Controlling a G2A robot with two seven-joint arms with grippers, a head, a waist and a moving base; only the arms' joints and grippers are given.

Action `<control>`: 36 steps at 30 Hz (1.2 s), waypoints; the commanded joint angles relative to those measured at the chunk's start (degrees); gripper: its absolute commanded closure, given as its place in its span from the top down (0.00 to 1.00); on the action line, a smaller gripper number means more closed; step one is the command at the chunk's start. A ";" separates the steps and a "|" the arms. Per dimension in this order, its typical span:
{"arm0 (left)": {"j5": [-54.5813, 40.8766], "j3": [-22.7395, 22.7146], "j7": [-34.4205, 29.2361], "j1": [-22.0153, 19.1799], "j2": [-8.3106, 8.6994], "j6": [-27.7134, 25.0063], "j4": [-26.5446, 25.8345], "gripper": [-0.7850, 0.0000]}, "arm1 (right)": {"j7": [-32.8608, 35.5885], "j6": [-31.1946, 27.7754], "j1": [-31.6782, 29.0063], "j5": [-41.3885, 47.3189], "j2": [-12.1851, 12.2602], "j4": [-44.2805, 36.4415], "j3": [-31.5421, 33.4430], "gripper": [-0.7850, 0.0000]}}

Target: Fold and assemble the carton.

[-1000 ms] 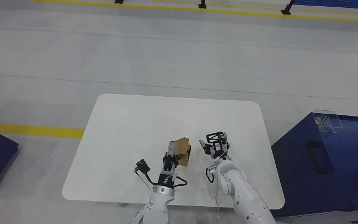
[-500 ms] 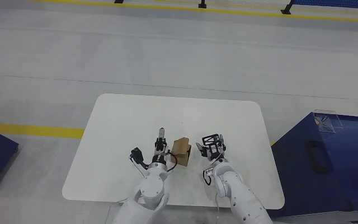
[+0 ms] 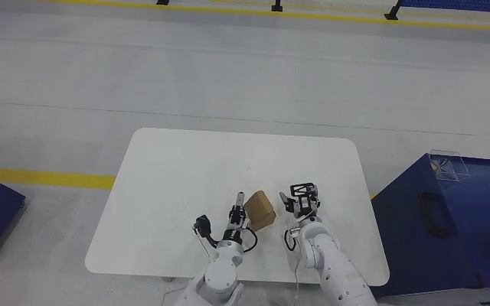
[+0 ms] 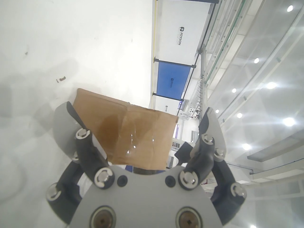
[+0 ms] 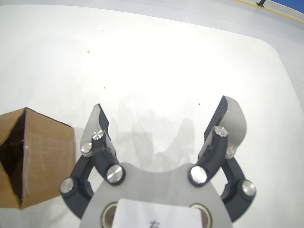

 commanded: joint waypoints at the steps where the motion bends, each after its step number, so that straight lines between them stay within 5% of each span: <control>1: -1.72 -0.77 -3.58 2.05 0.31 0.02 -2.31 1.00 | 0.01 -0.01 0.00 -0.01 0.00 0.00 -0.01 1.00; 5: -10.22 -3.49 -7.04 2.78 0.23 3.77 -3.76 1.00 | 0.01 -0.01 0.00 -0.01 0.00 0.00 -0.01 1.00; 14: -9.82 -3.45 -7.18 2.78 0.27 3.89 -3.71 1.00 | 0.42 -0.83 -0.58 2.62 0.03 -1.90 1.24 1.00; 20: 7.22 -3.05 -5.21 2.23 1.35 8.98 -5.80 1.00 | 6.66 -3.56 -3.43 5.05 0.74 -9.86 4.70 1.00; 28: 17.82 -2.83 -13.00 1.29 2.40 16.63 -7.36 0.67 | 11.07 -4.00 -5.07 2.70 1.15 -14.61 5.79 1.00; 36: 17.21 -1.25 -13.09 -0.25 1.56 15.57 -3.70 0.60 | 10.30 -3.65 -4.84 1.68 1.03 -13.30 5.85 1.00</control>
